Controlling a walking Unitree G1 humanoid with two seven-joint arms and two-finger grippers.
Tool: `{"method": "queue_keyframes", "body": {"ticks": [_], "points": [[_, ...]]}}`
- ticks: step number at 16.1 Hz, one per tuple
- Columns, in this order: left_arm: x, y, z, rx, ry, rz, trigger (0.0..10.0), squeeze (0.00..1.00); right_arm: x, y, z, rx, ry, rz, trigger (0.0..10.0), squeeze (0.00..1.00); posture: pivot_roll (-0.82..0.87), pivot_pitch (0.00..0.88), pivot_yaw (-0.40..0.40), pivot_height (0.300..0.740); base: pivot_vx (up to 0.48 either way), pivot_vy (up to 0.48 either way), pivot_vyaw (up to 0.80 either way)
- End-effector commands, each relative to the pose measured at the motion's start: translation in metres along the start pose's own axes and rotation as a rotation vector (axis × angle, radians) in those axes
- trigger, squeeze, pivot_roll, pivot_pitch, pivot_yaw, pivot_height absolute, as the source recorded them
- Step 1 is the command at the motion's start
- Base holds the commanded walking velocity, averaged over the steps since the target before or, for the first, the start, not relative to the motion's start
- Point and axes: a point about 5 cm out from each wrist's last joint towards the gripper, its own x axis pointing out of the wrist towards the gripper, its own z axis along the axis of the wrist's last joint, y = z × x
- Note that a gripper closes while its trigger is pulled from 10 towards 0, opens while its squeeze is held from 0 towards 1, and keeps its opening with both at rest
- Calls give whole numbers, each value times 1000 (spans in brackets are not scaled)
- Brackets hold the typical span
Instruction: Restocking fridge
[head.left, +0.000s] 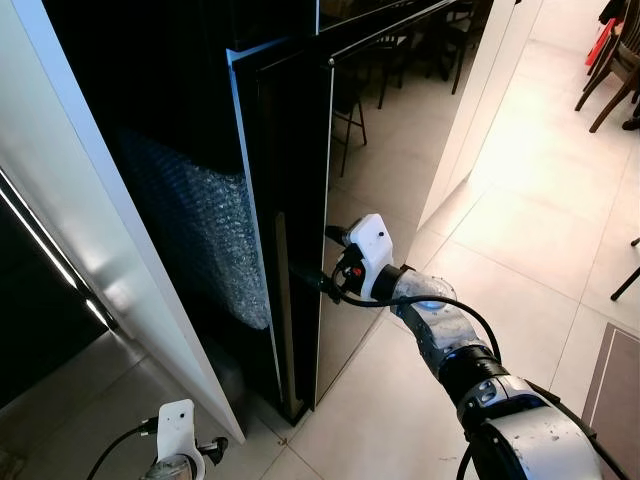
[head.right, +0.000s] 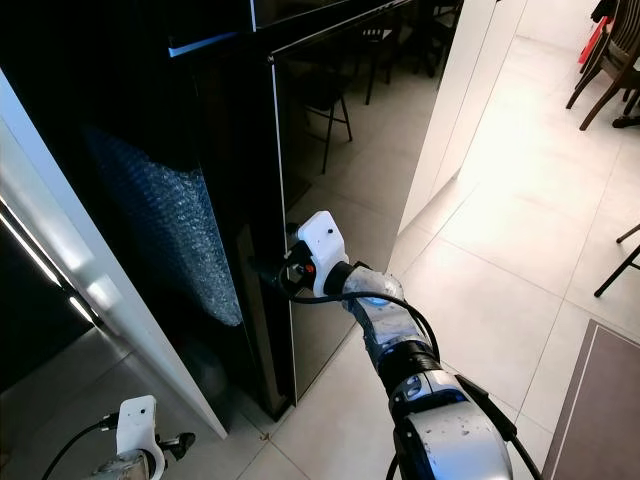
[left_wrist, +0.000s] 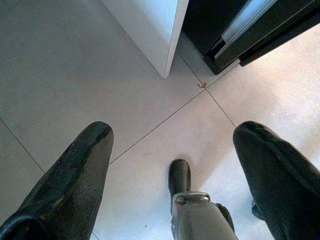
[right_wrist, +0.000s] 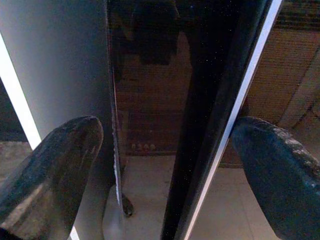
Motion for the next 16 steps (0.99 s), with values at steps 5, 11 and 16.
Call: {"method": "queue_keyframes", "body": {"ticks": [5,11,16], "points": [[0,0,-2,-7,10,10,10000,0,-23,-17,7,-64,-53,-4,10000,0,5,0,-3,740,0,0,0],[0,1,-2,1,9,9,10000,0,-119,-48,-24,100,-142,-194,10000,0,-9,0,-2,740,0,0,0],[0,2,-3,20,12,9,10000,0,-225,-46,-142,610,197,-978,10000,0,-21,0,9,740,0,0,0]]}}
